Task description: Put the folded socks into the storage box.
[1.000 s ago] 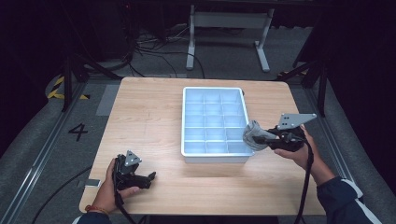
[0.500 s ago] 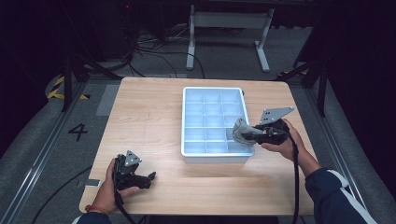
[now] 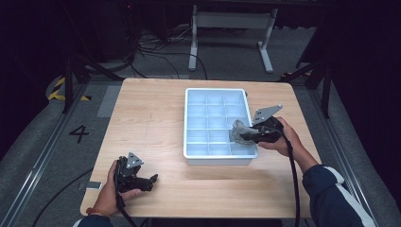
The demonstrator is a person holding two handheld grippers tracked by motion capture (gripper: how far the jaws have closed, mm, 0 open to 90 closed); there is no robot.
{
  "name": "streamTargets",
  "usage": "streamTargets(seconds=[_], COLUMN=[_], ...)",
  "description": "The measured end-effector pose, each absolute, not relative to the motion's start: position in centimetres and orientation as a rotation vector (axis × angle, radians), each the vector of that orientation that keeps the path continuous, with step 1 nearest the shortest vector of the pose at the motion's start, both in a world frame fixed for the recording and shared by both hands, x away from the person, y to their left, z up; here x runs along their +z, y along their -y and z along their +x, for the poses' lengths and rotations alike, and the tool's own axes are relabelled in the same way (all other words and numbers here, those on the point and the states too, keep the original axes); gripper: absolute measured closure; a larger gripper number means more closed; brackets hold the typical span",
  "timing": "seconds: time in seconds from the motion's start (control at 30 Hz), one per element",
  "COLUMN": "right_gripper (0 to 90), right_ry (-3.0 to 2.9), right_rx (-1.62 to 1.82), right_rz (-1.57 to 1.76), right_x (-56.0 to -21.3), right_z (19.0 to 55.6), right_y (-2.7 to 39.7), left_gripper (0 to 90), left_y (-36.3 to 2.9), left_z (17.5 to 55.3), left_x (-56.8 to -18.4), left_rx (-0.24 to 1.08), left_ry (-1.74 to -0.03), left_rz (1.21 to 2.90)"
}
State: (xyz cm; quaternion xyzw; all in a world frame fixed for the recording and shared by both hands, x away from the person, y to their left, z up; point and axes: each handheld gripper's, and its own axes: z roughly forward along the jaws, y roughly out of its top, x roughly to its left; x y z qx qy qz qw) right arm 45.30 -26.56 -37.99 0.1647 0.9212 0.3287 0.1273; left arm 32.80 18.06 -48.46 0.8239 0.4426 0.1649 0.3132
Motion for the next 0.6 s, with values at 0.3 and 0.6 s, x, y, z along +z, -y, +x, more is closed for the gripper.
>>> streamTargets(seconds=[0.3, 0.6], right_gripper=[73.0, 72.9], right_ry=[-2.742, -2.78], right_rx=[0.86, 0.725], right_rz=[0.456, 0.403], right_x=[-39.0, -39.5], right_z=[46.6, 47.6], right_y=[25.4, 24.3], left_gripper=[0.5, 0.5], left_y=[-18.1, -18.1], left_z=[32.8, 32.8], left_x=[-48.5, -48.5], left_rx=[0.436, 0.433], left_ry=[-1.166, -1.166], left_rz=[2.172, 2.173])
